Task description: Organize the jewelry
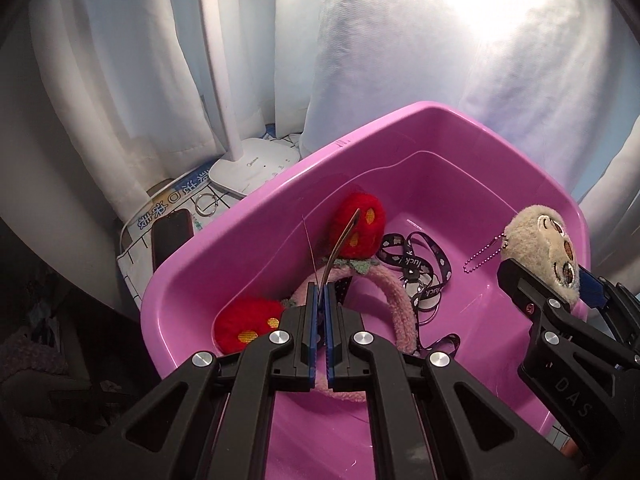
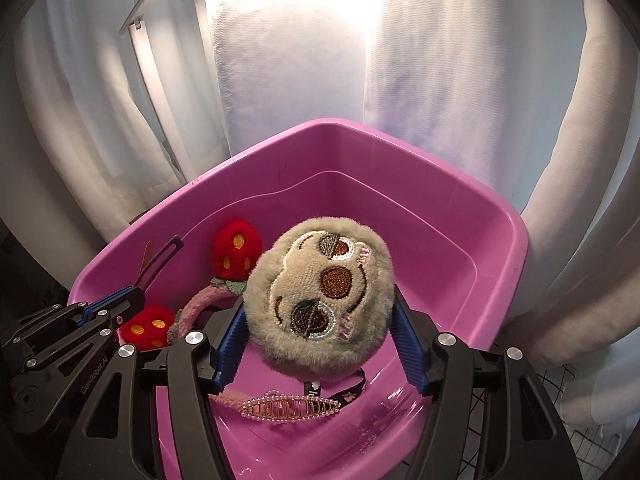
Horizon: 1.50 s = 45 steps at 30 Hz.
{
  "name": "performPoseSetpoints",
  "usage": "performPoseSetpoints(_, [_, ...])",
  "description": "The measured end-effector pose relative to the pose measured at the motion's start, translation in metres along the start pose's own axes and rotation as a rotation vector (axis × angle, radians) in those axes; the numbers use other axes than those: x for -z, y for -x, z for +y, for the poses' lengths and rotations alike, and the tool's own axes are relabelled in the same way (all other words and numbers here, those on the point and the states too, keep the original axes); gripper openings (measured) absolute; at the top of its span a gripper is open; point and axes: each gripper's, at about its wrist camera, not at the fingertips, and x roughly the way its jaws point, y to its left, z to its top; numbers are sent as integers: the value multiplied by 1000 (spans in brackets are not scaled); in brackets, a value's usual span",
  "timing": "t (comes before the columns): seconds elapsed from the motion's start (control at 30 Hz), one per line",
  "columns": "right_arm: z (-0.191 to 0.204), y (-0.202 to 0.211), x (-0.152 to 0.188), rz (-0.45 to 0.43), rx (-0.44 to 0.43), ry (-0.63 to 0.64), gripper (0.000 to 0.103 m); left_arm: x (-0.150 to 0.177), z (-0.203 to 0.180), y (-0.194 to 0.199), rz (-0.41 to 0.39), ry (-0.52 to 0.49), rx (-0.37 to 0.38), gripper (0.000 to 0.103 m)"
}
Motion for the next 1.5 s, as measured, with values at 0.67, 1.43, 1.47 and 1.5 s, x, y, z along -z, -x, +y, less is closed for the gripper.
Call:
performPoseSetpoints(0.67, [0, 15, 0, -12, 66, -18, 68, -2, 11, 16, -8, 23, -46, 96])
performPoseSetpoints(1.43, [-7, 37, 3, -48, 91, -12, 68, -3, 14, 24, -14, 38, -37, 96])
performPoseSetpoints(1.47, [-7, 37, 3, -49, 89, -10, 68, -3, 14, 25, -14, 41, -38, 96])
performPoseSetpoints(1.5, [-7, 37, 3, -50, 88, -8, 68, -3, 13, 25, -14, 42, -40, 96])
